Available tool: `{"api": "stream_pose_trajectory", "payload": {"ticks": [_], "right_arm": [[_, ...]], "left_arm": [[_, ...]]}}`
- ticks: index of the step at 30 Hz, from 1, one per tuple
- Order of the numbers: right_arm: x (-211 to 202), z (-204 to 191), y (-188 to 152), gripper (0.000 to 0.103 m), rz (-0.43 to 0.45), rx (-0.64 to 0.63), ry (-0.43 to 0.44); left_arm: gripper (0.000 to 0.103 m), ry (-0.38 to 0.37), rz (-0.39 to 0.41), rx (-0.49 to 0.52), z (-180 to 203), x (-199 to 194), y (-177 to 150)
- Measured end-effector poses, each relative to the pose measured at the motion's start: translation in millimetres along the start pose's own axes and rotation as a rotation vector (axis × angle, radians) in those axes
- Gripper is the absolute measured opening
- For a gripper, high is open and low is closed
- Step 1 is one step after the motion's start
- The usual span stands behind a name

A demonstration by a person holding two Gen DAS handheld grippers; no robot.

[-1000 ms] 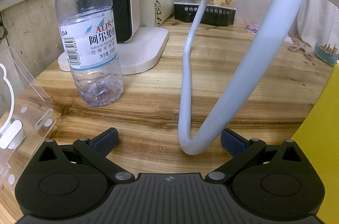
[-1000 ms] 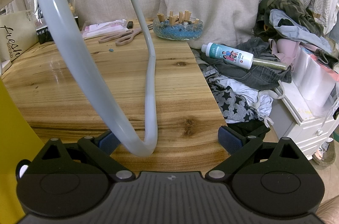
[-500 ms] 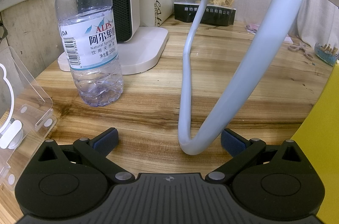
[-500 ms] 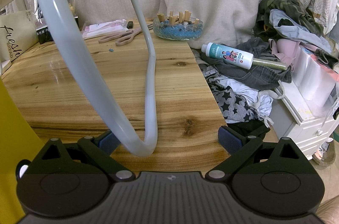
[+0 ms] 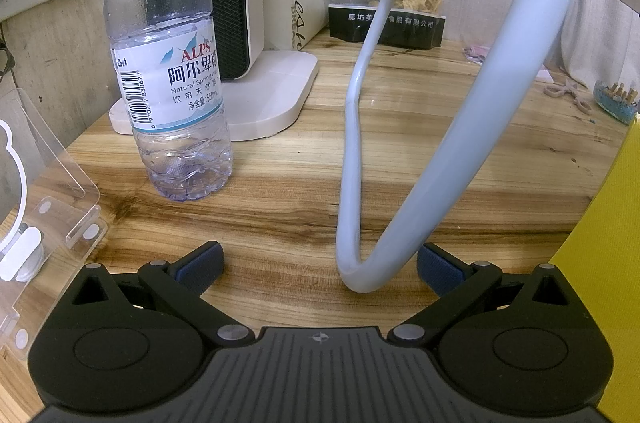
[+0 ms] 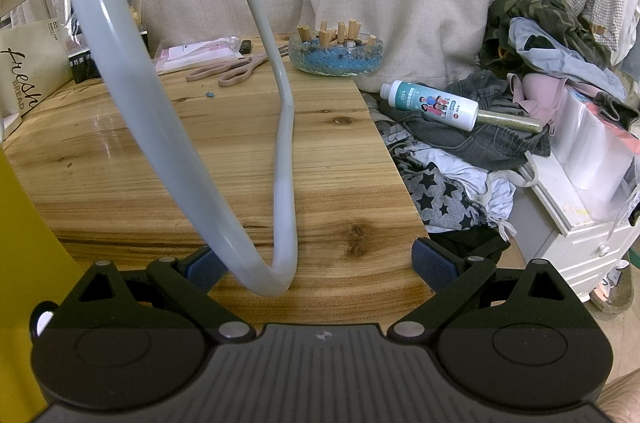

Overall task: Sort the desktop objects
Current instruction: 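Pull both grippers back to face the open yellow box under the tray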

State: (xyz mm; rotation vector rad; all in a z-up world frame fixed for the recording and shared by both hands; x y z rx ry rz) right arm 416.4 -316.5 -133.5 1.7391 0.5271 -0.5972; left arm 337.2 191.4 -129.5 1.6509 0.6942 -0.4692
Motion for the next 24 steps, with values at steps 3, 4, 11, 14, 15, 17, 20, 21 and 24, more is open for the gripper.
{"api": "stream_pose_trajectory", "payload": {"ticks": [3,4,11,14,15,17,20,21,24], "right_arm": [[0.0,0.0,-0.1,0.103,0.000,0.000,0.000],[0.0,-0.1,-0.1,0.103,0.000,0.000,0.000],[-0.1,-0.2,0.1,0.103,-0.001,-0.005,0.003],[-9.6,1.4,-2.9,0.103,-0.009,-0.030,0.000],[-16.1,2.0,-3.9,0.103,-0.007,-0.047,-0.001],[-36.7,2.8,-3.7,0.103,0.029,-0.086,0.007],[-84.1,5.4,0.9,0.103,0.125,-0.070,0.036],[-100.1,6.4,2.5,0.103,0.157,-0.064,0.046],[-153.8,3.0,5.9,0.103,0.264,-0.035,0.089]], "left_arm": [[0.103,0.000,0.000,0.000,0.0,0.0,0.0],[0.103,0.000,0.000,0.000,0.0,0.0,0.0],[0.103,0.028,-0.007,-0.028,1.9,-6.4,-4.7],[0.103,0.026,-0.049,-0.088,-9.8,-22.6,-14.9],[0.103,0.023,-0.065,-0.110,-13.9,-28.7,-18.6],[0.103,-0.018,-0.049,-0.155,-21.7,-49.1,-26.6],[0.103,-0.041,0.046,-0.166,-30.8,-93.4,-34.9],[0.103,-0.016,0.074,-0.152,-32.1,-111.1,-36.9],[0.103,0.036,0.172,-0.102,-19.0,-171.1,-38.7]]}}
Point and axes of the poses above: each gripper's, at about its wrist camera, not at the fingertips, and x roughly the way its jaws point, z to its right, y to its top, the point moved 8 cm from there along x, roughly the way its jaws point, and after that the axes turned 15 degrees about x, right-handed, at the moved point
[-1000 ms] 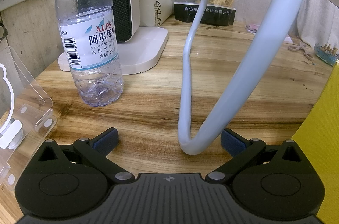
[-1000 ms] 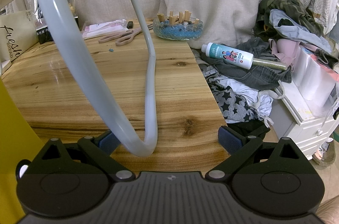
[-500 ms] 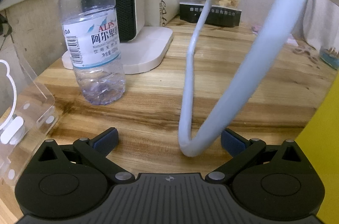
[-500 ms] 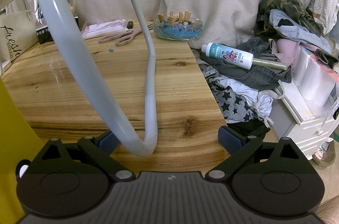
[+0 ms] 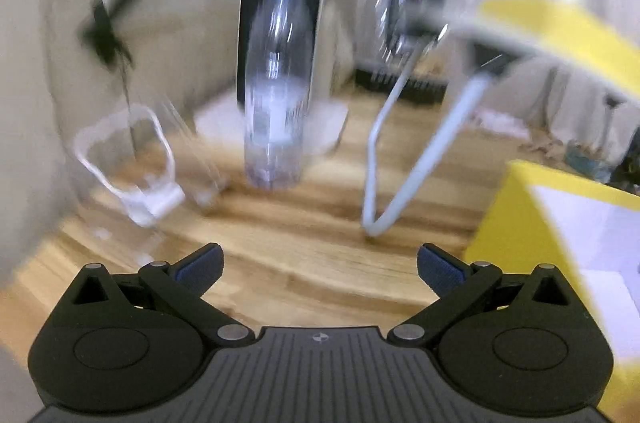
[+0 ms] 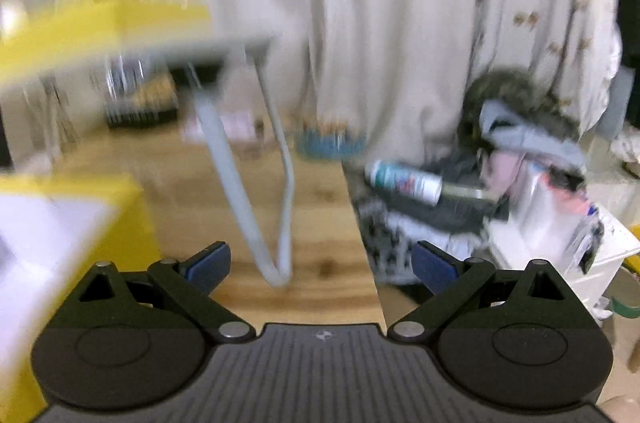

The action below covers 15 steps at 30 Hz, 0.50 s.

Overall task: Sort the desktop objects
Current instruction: 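Pull both grippers back to face the open yellow box under the tray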

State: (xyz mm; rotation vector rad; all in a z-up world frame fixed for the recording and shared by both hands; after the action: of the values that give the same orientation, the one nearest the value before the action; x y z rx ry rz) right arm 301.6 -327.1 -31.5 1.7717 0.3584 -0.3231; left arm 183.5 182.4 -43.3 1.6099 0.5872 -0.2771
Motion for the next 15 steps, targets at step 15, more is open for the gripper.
{"api": "stream_pose_trajectory", "payload": {"ticks": [15], "right_arm": [[-192.0,-131.6,-61.3,0.103,0.203,0.041,0.207]], "left_arm": [[0.103,-0.150,0.144,-0.047,118.6,-121.9,-6.4]]}}
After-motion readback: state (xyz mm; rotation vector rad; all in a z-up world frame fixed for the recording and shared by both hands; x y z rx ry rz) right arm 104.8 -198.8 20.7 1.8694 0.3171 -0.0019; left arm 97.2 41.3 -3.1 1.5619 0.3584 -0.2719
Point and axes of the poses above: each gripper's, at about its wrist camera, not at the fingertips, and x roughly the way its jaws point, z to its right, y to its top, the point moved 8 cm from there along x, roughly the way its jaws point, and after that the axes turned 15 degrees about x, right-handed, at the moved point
